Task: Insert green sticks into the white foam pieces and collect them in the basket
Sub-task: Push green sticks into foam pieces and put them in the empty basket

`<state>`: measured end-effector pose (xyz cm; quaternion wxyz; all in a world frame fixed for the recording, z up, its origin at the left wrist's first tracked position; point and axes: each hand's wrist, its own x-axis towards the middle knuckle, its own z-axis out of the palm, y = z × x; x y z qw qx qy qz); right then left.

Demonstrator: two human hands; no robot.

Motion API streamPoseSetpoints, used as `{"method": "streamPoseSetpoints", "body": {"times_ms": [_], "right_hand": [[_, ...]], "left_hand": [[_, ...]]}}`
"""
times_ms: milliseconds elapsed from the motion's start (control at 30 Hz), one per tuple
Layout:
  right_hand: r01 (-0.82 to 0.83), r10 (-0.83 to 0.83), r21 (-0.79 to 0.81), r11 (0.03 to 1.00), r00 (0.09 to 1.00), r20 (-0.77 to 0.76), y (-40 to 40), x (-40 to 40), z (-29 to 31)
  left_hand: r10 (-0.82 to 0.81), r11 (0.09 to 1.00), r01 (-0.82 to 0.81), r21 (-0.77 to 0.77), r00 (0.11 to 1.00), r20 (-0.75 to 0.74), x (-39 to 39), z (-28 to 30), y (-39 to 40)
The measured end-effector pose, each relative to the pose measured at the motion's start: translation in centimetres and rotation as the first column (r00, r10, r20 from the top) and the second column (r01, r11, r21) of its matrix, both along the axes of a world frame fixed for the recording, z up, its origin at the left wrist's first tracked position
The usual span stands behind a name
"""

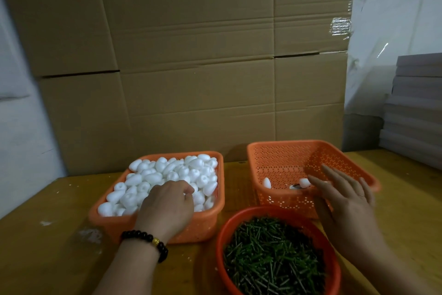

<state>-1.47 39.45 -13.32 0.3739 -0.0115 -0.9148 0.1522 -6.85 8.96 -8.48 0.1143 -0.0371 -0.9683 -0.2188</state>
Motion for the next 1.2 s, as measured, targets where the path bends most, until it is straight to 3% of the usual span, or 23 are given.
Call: {"method": "streamPoseSetpoints", "body": {"times_ms": [167,333,433,633,1067,1200], "right_hand": [[-0.243,0.243,0.107,0.964,0.97,0.007,-2.3,2.4,1.5],[-0.452,0.337,0.205,0.868,0.84,0.426,-4.3,3.3,2.1],[-0.525,0.371,0.169,0.834,0.761,0.532,-4.2,3.1,1.5],[-0.57,0.434,0.131,0.811,0.737,0.518,-3.8,2.6,0.8],[-0.565,0.481,0.063,0.823,0.752,0.451,-4.0,2.7,0.9],[-0.56,0.48,0.059,0.826,0.755,0.447,-4.0,2.8,1.0]], "left_hand": [[-0.115,0.981,0.121,-0.149,0.992,0.046,0.5,0.1,1.1],[-0.204,0.933,0.22,-0.283,0.975,0.087,1.2,0.1,2.5],[-0.218,0.921,0.229,-0.316,0.974,0.07,1.6,0.1,2.6],[-0.256,0.937,0.257,-0.237,0.966,0.034,2.2,0.6,2.3],[-0.26,0.903,0.266,-0.337,0.963,0.064,2.0,0.4,1.8],[-0.263,0.928,0.275,-0.251,0.961,0.079,1.9,0.4,1.9]]}}
